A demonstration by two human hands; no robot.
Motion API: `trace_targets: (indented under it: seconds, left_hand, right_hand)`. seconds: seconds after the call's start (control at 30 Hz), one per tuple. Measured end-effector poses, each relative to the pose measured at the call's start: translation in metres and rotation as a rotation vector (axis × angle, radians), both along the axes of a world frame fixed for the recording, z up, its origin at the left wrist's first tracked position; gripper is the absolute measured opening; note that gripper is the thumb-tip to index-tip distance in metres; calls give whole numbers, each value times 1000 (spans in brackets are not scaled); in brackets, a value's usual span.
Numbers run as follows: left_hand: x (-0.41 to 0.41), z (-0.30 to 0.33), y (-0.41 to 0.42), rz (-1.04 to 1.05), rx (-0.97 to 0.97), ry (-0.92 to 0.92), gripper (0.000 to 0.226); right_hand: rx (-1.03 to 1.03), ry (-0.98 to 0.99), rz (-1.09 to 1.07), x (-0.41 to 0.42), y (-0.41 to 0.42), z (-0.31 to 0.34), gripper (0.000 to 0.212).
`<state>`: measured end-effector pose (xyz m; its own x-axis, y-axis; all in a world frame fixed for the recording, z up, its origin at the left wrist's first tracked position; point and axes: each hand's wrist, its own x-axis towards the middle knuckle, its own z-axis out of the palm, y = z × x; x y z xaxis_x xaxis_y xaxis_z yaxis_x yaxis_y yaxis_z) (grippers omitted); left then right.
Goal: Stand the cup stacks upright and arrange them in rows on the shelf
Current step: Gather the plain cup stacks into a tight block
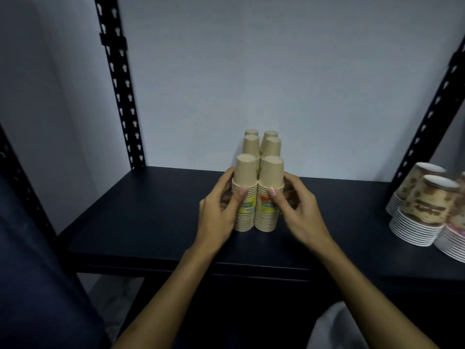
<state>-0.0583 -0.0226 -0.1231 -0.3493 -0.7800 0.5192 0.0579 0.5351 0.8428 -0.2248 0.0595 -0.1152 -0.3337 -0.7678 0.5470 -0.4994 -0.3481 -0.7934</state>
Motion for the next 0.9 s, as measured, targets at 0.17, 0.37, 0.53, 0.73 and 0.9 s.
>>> trace_targets:
  seconds: [0.17,0.37,0.53,0.73,0.9]
  left_hand:
    - [2,-11,-3,-99,72,-11,66]
    - [5,-18,-10,-170,163,-155,79]
    - [5,-21,-12,-141,157,-161,63]
    - [0,-21,-10,-64,104,-190,57]
    - [-9,-22,-15,106,-18,-273,55]
  right_hand:
    - [-13,-39,-21,-2,7,-4,42]
    - [95,-123,31,2,10,-15,49]
    - [200,-58,37,-5,10,-20,64]
    - [213,-44,48,-7,7,-23,54]
    - [241,-2,6,-18,-1,-28,49]
